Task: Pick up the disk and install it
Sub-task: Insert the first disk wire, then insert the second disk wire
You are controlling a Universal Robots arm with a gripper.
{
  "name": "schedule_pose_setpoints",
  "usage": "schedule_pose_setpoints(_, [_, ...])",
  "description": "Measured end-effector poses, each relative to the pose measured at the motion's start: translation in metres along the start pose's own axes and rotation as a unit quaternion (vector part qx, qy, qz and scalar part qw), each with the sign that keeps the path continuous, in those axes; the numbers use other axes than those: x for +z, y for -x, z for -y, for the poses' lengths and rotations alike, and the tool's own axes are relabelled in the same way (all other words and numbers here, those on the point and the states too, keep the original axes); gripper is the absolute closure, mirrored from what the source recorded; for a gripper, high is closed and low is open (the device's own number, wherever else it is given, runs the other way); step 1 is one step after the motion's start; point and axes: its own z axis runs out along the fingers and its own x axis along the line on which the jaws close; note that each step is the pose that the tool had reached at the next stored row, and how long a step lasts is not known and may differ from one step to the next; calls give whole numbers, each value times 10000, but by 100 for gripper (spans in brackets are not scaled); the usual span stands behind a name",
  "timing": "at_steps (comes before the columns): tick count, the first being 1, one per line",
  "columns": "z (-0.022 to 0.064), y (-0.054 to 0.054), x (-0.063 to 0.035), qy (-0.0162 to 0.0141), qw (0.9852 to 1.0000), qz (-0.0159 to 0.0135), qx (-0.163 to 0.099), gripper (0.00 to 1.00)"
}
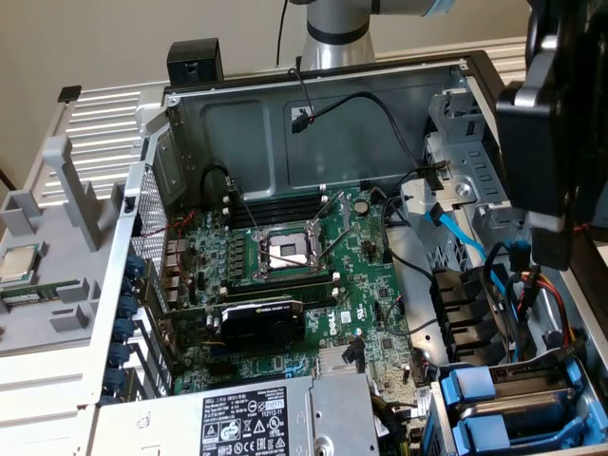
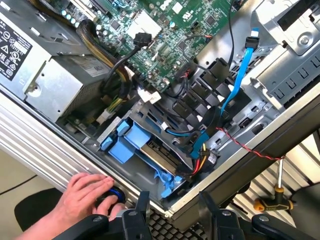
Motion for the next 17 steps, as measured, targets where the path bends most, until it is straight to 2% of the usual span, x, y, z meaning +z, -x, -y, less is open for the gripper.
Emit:
schedule_pose_setpoints(5, [-7,-10,-1,-18,9995,103,-302,48])
schedule_pose_setpoints(12, [-65,-96,-16,-26,9990,141,-416,48])
schedule_pose_setpoints(17, [-63,-137,-13,-31,9986,171,-509,48])
